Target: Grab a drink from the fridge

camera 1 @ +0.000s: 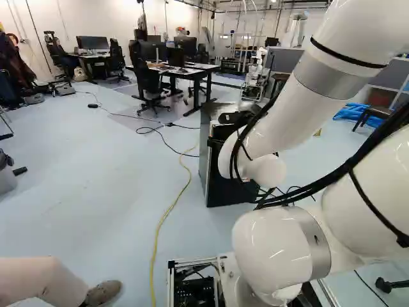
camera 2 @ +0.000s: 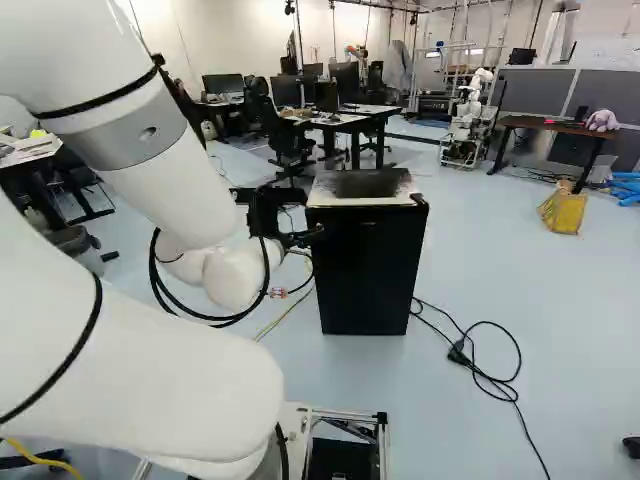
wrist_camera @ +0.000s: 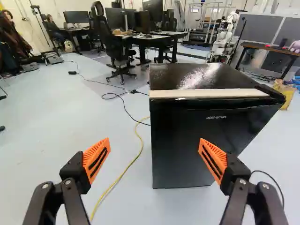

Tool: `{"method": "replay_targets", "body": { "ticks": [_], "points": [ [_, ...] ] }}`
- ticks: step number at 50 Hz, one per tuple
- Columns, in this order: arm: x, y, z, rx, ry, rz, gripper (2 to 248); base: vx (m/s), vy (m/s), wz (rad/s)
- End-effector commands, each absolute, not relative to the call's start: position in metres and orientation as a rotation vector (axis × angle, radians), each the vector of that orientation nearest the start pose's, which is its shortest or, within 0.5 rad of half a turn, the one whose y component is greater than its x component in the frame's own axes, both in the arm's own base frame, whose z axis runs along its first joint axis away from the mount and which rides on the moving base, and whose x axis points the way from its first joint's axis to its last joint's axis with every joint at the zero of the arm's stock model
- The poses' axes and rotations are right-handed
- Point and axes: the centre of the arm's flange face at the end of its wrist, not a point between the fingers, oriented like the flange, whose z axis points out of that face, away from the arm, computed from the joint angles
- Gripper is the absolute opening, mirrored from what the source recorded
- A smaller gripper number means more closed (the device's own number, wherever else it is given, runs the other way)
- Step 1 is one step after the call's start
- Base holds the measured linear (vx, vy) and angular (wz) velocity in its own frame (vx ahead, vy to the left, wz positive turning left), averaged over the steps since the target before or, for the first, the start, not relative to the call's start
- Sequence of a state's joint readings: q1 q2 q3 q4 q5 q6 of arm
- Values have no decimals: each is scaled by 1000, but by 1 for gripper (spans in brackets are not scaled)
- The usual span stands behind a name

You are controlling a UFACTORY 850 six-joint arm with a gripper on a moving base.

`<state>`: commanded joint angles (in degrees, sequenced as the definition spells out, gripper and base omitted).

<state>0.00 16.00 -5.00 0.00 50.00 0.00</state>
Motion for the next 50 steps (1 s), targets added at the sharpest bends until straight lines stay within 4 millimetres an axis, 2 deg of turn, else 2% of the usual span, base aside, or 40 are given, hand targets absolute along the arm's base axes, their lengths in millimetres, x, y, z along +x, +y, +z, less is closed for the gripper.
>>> {"method": "replay_targets", "body": {
  "ticks": [50],
  "points": [
    [270, 0, 366, -2558, 0, -1824, 247, 13, 3, 18]
  ]
}}
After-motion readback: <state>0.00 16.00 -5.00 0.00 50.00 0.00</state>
